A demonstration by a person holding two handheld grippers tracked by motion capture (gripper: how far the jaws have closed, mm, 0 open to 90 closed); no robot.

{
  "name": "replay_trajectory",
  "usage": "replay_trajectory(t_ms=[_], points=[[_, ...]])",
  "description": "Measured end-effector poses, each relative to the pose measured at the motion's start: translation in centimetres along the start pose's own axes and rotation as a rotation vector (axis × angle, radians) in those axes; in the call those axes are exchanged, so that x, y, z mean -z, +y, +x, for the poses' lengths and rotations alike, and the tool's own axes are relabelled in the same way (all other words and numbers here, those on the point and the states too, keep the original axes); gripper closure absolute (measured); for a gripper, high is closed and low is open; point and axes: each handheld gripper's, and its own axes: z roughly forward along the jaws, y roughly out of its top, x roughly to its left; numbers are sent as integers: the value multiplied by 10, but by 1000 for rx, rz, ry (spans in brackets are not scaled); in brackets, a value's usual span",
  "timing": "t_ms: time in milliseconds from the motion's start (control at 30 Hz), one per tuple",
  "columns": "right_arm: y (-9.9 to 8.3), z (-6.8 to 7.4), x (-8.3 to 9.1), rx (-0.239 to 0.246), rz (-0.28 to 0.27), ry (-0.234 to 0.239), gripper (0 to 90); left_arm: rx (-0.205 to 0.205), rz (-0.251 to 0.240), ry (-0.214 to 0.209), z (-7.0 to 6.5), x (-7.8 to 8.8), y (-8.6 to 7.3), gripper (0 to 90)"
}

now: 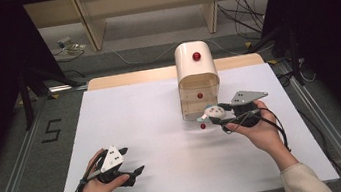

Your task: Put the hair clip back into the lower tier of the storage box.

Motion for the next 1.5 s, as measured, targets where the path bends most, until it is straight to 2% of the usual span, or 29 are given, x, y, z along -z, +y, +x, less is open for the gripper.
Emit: replay_trajectory(t_ms=[1500], points=[[10, -3, -15, -7, 3, 10, 411, -1, -1, -1, 0, 0, 0, 164]])
